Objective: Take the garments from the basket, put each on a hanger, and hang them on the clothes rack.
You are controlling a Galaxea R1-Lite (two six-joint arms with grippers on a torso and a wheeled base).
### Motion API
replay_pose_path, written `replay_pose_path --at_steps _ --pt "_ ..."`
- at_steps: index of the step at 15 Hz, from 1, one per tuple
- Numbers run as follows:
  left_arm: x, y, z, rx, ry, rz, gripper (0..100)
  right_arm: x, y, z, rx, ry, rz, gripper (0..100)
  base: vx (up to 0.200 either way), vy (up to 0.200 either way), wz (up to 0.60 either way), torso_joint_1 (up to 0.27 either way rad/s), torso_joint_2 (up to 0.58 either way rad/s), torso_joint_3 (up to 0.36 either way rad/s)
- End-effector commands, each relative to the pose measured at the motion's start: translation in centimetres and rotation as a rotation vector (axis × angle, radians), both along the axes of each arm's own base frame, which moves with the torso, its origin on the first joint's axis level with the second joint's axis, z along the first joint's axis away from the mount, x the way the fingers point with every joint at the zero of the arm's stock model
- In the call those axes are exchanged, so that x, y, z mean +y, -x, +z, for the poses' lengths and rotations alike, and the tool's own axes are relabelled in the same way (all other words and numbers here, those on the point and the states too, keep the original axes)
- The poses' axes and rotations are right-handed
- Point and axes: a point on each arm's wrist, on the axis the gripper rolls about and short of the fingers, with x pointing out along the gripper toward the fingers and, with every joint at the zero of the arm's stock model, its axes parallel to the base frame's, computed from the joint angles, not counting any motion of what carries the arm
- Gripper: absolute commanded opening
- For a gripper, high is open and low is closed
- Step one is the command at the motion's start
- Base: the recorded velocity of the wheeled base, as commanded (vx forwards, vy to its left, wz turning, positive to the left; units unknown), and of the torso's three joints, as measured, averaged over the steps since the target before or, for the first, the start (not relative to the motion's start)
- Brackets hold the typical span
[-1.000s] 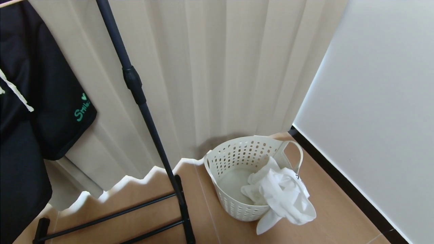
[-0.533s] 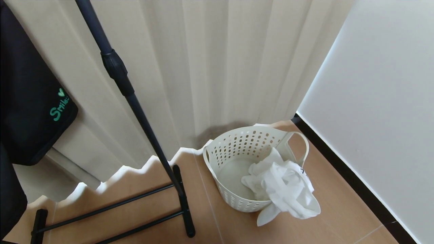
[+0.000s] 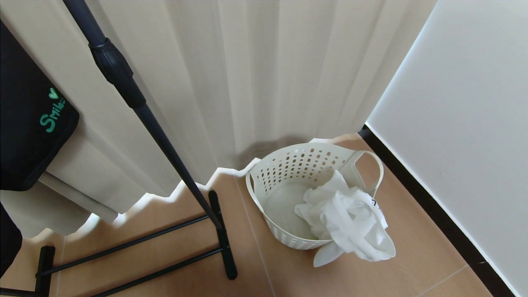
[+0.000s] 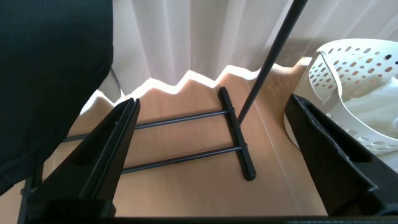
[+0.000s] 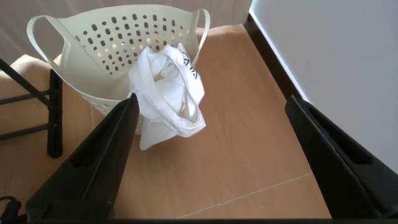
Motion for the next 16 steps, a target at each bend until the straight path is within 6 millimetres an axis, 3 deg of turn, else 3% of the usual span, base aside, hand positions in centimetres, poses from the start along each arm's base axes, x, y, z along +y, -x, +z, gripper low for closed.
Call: replay_pose_path --at_steps 1,3,6,9,12,15,16 --pt "0.0 0.0 0.0 0.000 -0.001 0.004 100 0.0 -1.1 0.3 0.139 -0.002 0.014 100 0.000 0.000 0.00 0.000 0.00 0.000" --pt "0.0 0.0 0.0 0.000 0.001 0.006 100 0.0 -2.1 0.8 0.230 0.014 0.048 100 0.000 0.000 0.00 0.000 0.00 0.000" --pt "0.0 0.0 0.0 0.000 -0.001 0.006 100 0.6 -5.0 4.2 0.286 0.055 0.203 100 0.000 0.000 0.00 0.000 0.00 0.000" --pt "0.0 0.0 0.0 -0.001 0.001 0.004 100 1.8 -9.5 8.0 0.355 0.138 0.246 100 0.000 0.000 0.00 0.000 0.00 0.000" --pt "0.0 0.0 0.0 -0.001 0.001 0.006 100 3.1 -14.3 10.4 0.385 0.355 0.313 100 0.000 0.000 0.00 0.000 0.00 0.000" --pt "0.0 0.0 0.0 -0.001 0.001 0.006 100 4.9 -18.2 10.9 0.394 0.637 0.402 100 0.000 0.000 0.00 0.000 0.00 0.000" --pt "0.0 0.0 0.0 -0.001 0.001 0.006 100 6.4 -20.2 10.7 0.410 0.764 0.441 100 0.000 0.000 0.00 0.000 0.00 0.000"
